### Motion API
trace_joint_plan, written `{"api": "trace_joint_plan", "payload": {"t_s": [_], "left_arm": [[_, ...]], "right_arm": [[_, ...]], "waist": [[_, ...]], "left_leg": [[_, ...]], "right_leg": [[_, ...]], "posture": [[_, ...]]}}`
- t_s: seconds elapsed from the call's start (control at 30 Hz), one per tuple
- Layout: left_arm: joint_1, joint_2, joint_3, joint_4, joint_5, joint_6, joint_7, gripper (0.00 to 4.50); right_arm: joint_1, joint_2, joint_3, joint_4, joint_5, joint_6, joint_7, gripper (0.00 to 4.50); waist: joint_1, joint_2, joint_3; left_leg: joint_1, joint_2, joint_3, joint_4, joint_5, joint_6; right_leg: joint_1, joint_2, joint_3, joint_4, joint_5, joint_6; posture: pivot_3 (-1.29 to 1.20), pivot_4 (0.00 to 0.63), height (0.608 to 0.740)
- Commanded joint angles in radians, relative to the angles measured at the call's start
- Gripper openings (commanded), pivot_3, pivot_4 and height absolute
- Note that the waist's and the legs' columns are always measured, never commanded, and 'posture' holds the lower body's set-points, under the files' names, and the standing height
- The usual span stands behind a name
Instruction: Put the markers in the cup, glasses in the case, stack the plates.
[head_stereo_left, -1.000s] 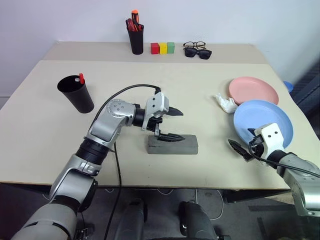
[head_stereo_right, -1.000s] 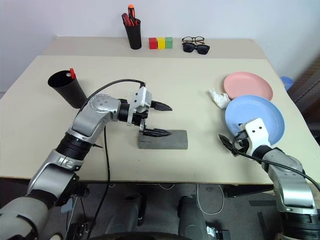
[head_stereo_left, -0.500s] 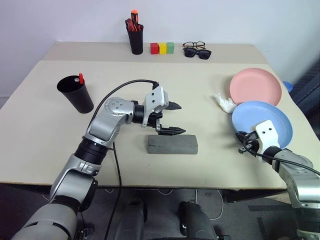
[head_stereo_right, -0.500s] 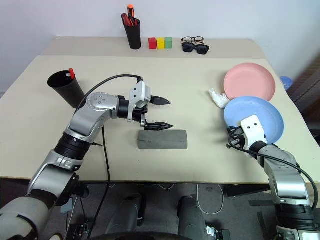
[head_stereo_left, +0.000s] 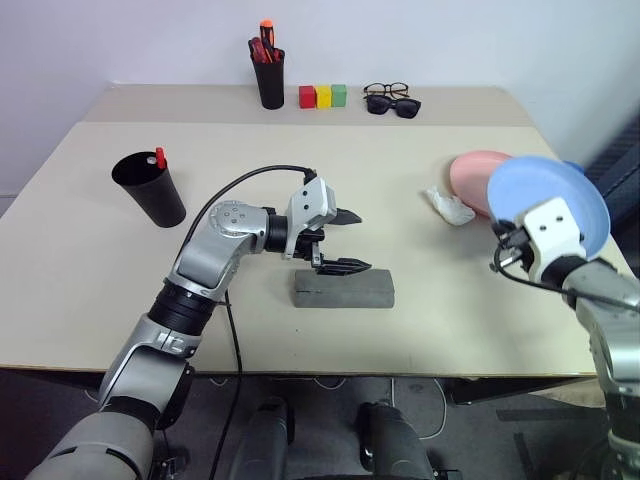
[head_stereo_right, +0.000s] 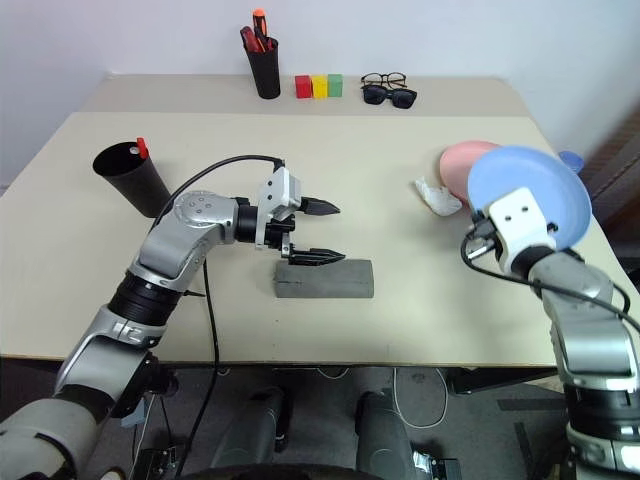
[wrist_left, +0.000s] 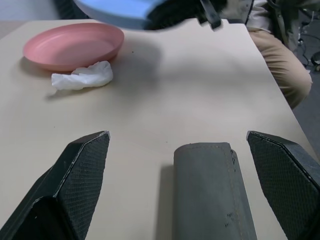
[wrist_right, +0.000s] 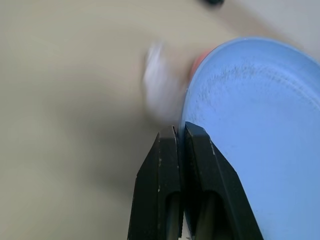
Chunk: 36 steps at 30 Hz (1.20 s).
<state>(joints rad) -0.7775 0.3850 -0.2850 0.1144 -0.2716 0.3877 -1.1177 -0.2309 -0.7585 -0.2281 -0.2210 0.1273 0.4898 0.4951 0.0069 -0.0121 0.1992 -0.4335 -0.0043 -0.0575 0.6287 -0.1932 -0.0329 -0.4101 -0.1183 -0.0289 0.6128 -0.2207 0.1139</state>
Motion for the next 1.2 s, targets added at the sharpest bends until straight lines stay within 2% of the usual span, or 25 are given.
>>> {"api": "trace_joint_plan", "payload": {"t_s": [0.03,0.2,0.33,0.43,0.47,0.57,0.73,0.83,1.2], "left_arm": [[0.006,-0.011,0.023,-0.034,-0.017,0.012,0.015,4.5],[0.025,-0.02,0.044,-0.065,-0.025,0.042,0.053,4.5],[0.069,0.006,0.069,-0.123,-0.032,0.082,0.08,4.5],[0.102,0.028,0.082,-0.168,-0.038,0.112,0.101,4.5],[0.112,0.035,0.086,-0.181,-0.041,0.122,0.107,4.5],[0.136,0.053,0.098,-0.217,-0.047,0.15,0.125,4.5],[0.154,0.067,0.109,-0.245,-0.055,0.176,0.15,4.5],[0.156,0.068,0.112,-0.248,-0.059,0.18,0.162,4.5],[0.186,0.084,0.139,-0.31,-0.077,0.213,0.214,4.5]], "right_arm": [[-0.152,-0.03,0.068,0.188,-0.043,-0.119,0.056,0.04],[-0.414,-0.016,0.178,0.712,-0.119,-0.384,0.138,0.04],[-0.646,0.005,0.25,1.15,-0.208,-0.583,0.115,0.04],[-0.763,0.018,0.281,1.353,-0.257,-0.66,0.084,0.97],[-0.789,0.023,0.287,1.393,-0.27,-0.677,0.07,1.42],[-0.848,0.045,0.273,1.45,-0.271,-0.712,0.041,2.9],[-0.852,0.126,0.181,1.432,-0.145,-0.714,0.23,2.9],[-0.824,0.157,0.167,1.416,-0.119,-0.718,0.287,2.9],[-0.745,0.232,0.178,1.455,-0.151,-0.709,0.204,2.9]], "waist": [[-0.003,0.0,0.0],[-0.003,0.0,0.0],[-0.018,0.001,0.001],[-0.027,0.002,0.001],[-0.028,0.002,0.001],[-0.031,0.002,0.001],[-0.039,0.002,0.001],[-0.04,0.002,0.001],[-0.051,0.002,0.002]], "left_leg": [[0.0,0.0,0.0,0.0,0.0,0.0],[0.0,0.0,0.0,0.0,0.0,0.0],[0.0,-0.001,0.001,0.0,0.0,0.0],[0.0,-0.001,0.0,-0.002,0.0,0.0],[0.0,-0.001,0.0,-0.002,0.0,0.0],[0.001,-0.001,0.0,-0.002,0.0,0.0],[0.003,-0.001,0.0,-0.002,0.0,0.0],[0.005,-0.001,0.0,-0.003,0.0,0.0],[0.006,-0.001,0.0,-0.003,0.0,0.0]], "right_leg": [[0.0,0.0,0.0,0.0,0.0,0.0],[0.001,0.0,0.0,0.0,0.0,0.0],[0.0,0.0,0.001,0.0,0.002,0.003],[0.0,0.0,0.001,0.0,0.002,0.004],[-0.001,0.0,0.001,0.0,0.002,0.004],[-0.001,0.0,0.001,0.001,0.002,0.004],[0.001,0.001,0.002,0.001,0.002,0.004],[0.003,0.001,0.002,0.001,0.002,0.005],[0.003,0.001,0.002,0.003,0.002,0.005]], "posture": [[0.0,0.15,0.74],[0.0,0.15,0.74],[0.0,0.15,0.74],[0.0,0.15,0.74],[0.0,0.15,0.74],[0.0,0.15,0.74],[0.0,0.15,0.74],[0.0,0.15,0.74],[0.0,0.15,0.74]]}}
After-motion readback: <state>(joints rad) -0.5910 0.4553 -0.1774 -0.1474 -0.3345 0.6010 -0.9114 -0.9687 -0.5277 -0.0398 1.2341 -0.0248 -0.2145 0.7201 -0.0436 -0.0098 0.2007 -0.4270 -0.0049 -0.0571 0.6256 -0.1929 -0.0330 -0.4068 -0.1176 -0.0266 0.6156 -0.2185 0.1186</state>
